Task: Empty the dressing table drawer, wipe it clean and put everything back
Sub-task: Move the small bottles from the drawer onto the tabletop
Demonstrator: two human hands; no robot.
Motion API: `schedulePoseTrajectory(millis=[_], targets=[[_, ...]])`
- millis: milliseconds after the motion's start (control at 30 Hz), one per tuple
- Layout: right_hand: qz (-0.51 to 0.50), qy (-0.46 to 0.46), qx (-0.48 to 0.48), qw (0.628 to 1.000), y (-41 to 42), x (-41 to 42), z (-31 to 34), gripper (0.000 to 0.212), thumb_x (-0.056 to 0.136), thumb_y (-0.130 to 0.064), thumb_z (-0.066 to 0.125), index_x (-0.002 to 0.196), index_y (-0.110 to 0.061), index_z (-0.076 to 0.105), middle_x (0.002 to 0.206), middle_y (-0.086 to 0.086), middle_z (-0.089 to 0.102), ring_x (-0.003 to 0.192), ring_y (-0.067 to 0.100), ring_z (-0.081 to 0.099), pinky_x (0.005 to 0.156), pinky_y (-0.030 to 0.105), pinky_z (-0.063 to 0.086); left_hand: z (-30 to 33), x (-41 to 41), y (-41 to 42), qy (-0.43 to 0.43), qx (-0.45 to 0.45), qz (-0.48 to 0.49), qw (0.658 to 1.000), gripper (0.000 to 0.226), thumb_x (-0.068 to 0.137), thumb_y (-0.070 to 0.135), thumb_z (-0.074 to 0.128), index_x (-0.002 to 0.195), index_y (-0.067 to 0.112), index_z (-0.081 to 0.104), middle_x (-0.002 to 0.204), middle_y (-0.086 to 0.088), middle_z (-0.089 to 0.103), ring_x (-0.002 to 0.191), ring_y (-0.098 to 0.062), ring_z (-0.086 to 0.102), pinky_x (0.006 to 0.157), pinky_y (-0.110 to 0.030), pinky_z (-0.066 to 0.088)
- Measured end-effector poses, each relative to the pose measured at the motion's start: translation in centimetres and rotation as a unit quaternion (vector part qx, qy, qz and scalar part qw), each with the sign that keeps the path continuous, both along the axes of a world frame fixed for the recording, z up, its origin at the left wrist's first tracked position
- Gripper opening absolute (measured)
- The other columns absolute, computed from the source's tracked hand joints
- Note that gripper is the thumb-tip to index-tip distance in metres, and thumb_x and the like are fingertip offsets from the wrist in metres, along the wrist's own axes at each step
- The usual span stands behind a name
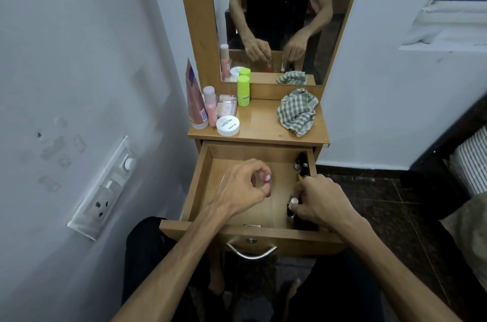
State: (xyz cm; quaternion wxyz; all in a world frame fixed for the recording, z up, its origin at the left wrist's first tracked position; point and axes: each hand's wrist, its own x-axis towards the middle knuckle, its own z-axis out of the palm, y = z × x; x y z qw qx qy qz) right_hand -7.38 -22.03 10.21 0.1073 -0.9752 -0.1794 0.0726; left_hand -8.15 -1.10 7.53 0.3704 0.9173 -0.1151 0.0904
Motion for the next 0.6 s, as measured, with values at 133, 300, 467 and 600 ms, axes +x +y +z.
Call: schedulePoseTrajectory(millis=[133,300,467,600], targets=[[-0.006,0.008,0.084,0.996,0.6,1.2,2.0,0.024,0.079,-0.037,0.074,0.06,-0.031,0.059,0.062,-0.013,0.061,0.063,0.004,0.059,0.059,0.027,0.051,2.9,1.4,1.0,-0.053,0.026,0.008,0.998,0.017,0.076,0.021,0.074,0.091,0.027,0.067,0.086,0.015,0.066,0.073,-0.001,0.059,0.065,-0.018,0.049],[-0.012,-0.03,0.202,0.979,2.4,4.4,5.2,0.004,0.079,-0.031,0.077,0.079,-0.028,0.079,0.068,-0.014,0.071,0.067,0.0,0.065,0.059,0.018,0.043,7.0,5.3,2.6,-0.097,0.071,0.027,0.992,0.02,0.081,0.022,0.07,0.102,0.022,0.07,0.091,0.012,0.069,0.073,-0.001,0.058,0.067,-0.022,0.052],[-0.054,-0.092,0.275,0.956,5.3,9.7,7.2,0.005,0.076,-0.029,0.077,0.079,-0.027,0.08,0.068,-0.015,0.071,0.071,0.001,0.066,0.062,0.021,0.049,10.3,10.3,3.7,-0.114,0.141,0.078,0.98,0.018,0.082,0.02,0.07,0.1,0.018,0.073,0.094,0.003,0.075,0.084,-0.015,0.066,0.075,-0.035,0.058],[-0.079,-0.096,0.305,0.944,8.1,13.7,7.5,0.007,0.073,-0.023,0.073,0.076,-0.026,0.079,0.066,-0.011,0.072,0.072,0.004,0.068,0.065,0.026,0.053,11.0,13.6,3.8,-0.081,0.245,0.115,0.959,0.027,0.08,0.018,0.069,0.107,0.019,0.07,0.096,-0.003,0.074,0.09,-0.028,0.068,0.067,-0.034,0.047]])
